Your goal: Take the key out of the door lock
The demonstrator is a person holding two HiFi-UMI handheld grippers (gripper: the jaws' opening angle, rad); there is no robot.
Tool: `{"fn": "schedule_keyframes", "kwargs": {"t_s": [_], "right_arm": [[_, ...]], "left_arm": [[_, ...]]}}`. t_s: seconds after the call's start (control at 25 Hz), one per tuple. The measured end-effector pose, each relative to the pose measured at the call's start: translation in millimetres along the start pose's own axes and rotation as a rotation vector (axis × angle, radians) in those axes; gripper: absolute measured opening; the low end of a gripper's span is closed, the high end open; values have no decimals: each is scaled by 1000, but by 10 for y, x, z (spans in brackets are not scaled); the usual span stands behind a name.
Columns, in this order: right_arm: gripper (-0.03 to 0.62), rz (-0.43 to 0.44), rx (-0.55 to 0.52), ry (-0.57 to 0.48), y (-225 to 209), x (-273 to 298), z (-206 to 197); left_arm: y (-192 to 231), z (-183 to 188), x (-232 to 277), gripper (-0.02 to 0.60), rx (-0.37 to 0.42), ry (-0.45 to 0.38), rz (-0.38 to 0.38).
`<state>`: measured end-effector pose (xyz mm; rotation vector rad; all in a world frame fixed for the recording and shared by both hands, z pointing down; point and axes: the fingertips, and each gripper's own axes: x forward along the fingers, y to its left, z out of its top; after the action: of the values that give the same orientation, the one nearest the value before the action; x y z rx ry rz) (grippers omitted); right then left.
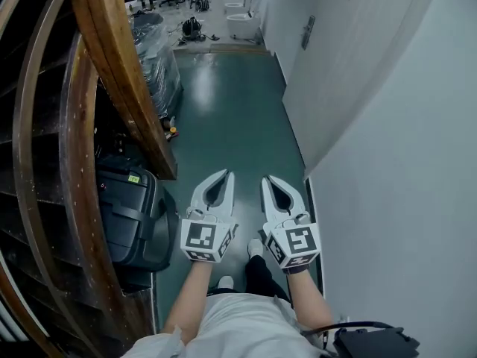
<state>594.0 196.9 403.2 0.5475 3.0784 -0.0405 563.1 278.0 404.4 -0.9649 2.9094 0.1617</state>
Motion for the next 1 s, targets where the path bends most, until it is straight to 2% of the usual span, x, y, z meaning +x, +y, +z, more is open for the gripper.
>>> {"fn": "schedule_keyframes", "kwargs": {"t_s": [0.24, 0.4, 0.56, 0.84, 1.0], "right_arm": [[3, 54, 7, -29, -697, 659, -5], [3, 42, 31, -80, -1362, 1046, 205], [3, 38, 87, -96, -1810, 1395, 253], [3, 90, 130, -64, -2022, 2148, 48], [3, 143, 96, -51, -1946, 2752, -27]], "left_arm": [[224, -55, 911, 0, 21, -15, 59], [207, 111, 1524, 0, 55, -60, 83], [299, 136, 1876, 0, 86, -63, 114], [882, -28, 2354, 0, 87, -25, 192], [1350, -106, 2745, 0, 78, -28, 204]]}}
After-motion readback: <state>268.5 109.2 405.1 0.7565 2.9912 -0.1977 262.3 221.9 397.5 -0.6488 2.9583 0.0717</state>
